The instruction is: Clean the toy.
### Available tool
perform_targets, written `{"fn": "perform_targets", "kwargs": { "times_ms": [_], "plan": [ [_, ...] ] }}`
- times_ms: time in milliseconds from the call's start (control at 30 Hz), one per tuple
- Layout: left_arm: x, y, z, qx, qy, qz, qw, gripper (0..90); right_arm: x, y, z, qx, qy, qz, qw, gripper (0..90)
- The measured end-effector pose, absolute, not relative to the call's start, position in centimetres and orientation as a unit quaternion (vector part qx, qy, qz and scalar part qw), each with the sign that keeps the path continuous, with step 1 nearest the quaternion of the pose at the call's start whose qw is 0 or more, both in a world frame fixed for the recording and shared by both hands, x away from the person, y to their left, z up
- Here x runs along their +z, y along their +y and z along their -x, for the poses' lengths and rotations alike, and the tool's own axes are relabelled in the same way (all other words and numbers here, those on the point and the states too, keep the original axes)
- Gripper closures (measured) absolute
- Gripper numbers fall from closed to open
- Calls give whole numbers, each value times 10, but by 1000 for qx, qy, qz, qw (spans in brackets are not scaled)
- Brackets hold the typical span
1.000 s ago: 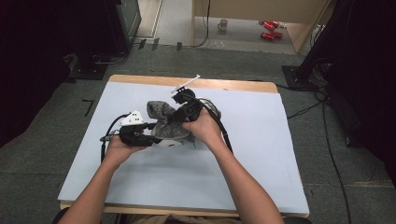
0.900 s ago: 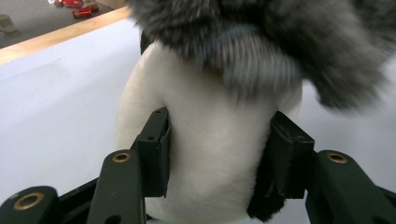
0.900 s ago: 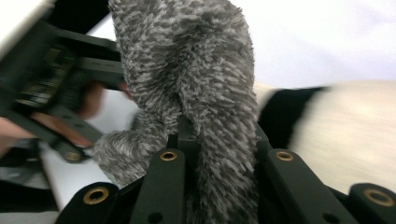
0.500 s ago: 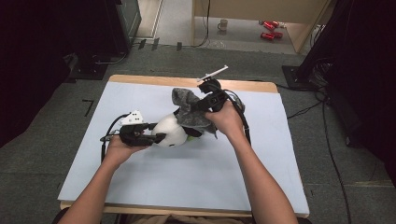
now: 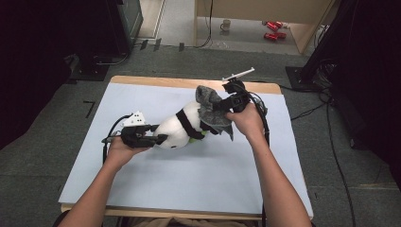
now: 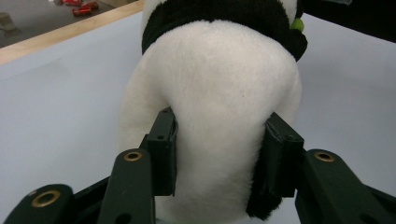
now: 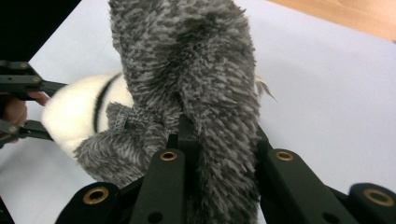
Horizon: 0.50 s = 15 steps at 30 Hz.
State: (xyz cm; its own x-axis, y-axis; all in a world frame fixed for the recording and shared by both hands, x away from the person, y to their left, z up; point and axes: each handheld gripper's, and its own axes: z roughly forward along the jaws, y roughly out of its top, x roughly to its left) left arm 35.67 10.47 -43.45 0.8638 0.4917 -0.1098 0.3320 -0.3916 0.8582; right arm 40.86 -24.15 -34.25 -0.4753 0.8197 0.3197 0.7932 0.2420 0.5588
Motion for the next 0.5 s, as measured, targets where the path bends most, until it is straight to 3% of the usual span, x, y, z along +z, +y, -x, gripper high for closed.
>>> {"fn": "perform_targets", "kwargs": {
  "times_ms": [267, 500],
  "plan": [
    [-427, 108, -363, 81, 252, -821, 505, 560, -358, -257, -403, 335, 781, -527, 12, 769],
    [-429, 110, -365, 30, 263, -827, 496, 374, -360, -257, -396, 339, 780, -526, 10, 769]
  ]
}}
